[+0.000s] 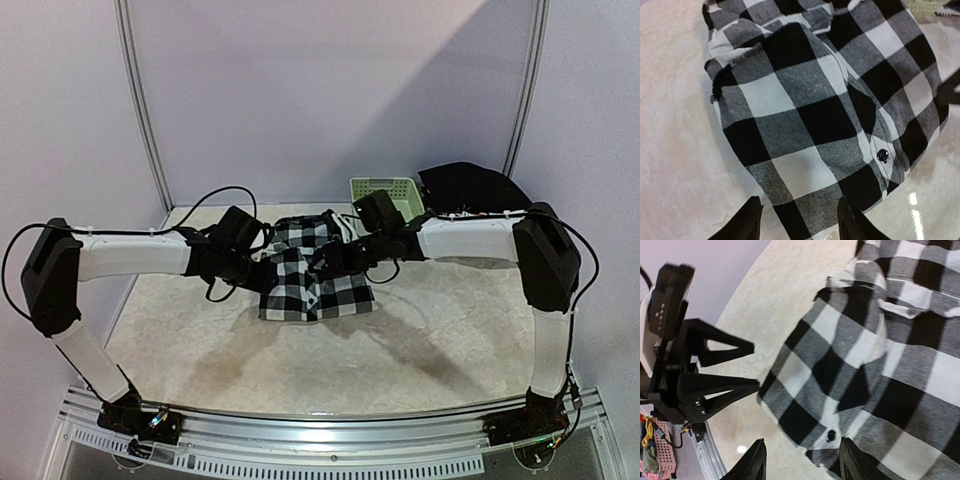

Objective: Fold and stack the mixed laundry pile
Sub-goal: Adjust the 2/3-rectangle-folded shirt at the center of the board.

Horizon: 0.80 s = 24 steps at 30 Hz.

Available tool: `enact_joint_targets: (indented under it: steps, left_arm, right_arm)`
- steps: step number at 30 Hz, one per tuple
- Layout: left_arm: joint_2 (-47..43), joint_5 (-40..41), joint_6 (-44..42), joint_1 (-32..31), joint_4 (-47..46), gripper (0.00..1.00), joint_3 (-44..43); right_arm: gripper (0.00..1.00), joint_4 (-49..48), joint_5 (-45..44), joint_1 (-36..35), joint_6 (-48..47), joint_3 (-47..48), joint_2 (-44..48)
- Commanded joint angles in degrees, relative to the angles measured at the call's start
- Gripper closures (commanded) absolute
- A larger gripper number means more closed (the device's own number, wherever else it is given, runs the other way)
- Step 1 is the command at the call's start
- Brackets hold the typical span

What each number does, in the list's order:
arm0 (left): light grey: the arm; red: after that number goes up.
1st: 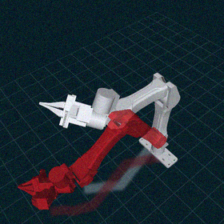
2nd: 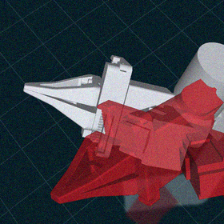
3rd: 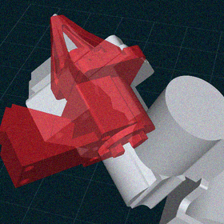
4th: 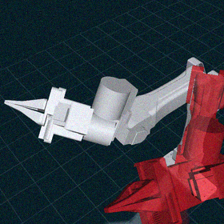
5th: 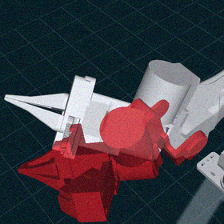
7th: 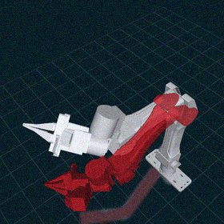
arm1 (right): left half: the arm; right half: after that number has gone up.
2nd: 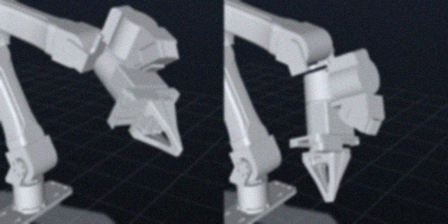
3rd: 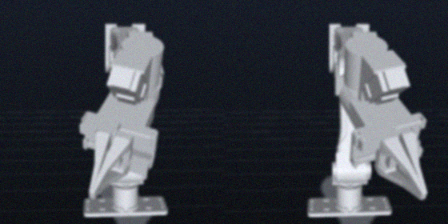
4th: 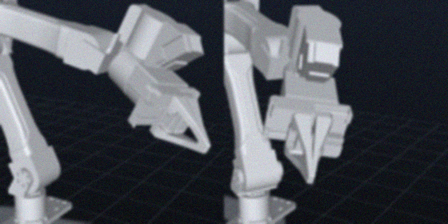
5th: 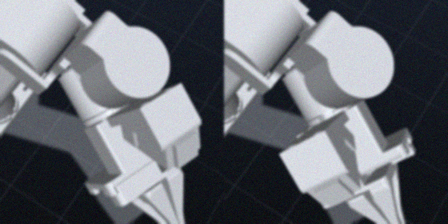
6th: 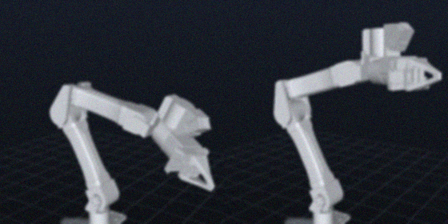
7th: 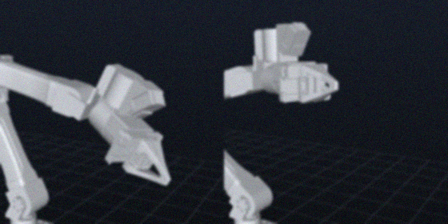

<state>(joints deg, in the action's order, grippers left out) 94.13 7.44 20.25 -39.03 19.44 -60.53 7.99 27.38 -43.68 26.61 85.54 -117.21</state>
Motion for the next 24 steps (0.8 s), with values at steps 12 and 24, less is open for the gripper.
enact_joint_targets:
  steps: [12,24]
  left_arm:
    - [10.8,-5.4,2.6,-3.1,-8.0,0.59,2.1]
    - [3.4,-0.8,7.0,-8.6,-4.1,0.62,12.9]
  right_arm:
    - [0.51,2.0,-8.4,4.9,-2.5,-8.2,-4.2]
    - [0.53,-0.7,-10.4,0.7,0.2,-20.2,0.7]
